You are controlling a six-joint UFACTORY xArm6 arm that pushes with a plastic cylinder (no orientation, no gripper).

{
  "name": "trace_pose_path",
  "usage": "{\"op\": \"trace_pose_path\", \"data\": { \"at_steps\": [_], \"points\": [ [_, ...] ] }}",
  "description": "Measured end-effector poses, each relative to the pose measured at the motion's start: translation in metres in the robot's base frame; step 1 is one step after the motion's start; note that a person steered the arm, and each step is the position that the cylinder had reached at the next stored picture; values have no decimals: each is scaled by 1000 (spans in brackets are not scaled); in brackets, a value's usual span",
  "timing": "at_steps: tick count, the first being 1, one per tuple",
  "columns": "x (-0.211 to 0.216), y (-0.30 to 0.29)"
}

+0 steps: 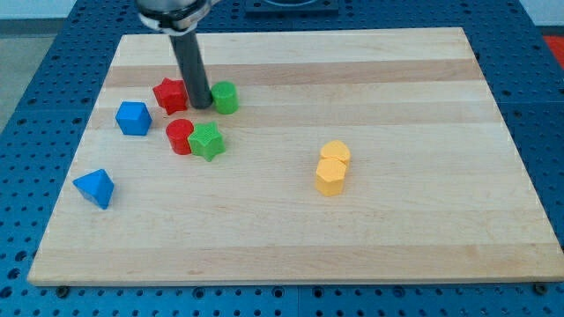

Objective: Push the red circle into the red star

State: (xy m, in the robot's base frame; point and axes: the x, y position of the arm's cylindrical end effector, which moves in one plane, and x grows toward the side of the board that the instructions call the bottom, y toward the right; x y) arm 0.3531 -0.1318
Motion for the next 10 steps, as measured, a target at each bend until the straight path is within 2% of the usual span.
{"op": "trace_pose_path", "data": {
  "at_steps": [3,5,6,8,10],
  "points": [
    [54,-60],
    [110,-60],
    [114,-39],
    [99,-13],
    [45,-42]
  ]
}}
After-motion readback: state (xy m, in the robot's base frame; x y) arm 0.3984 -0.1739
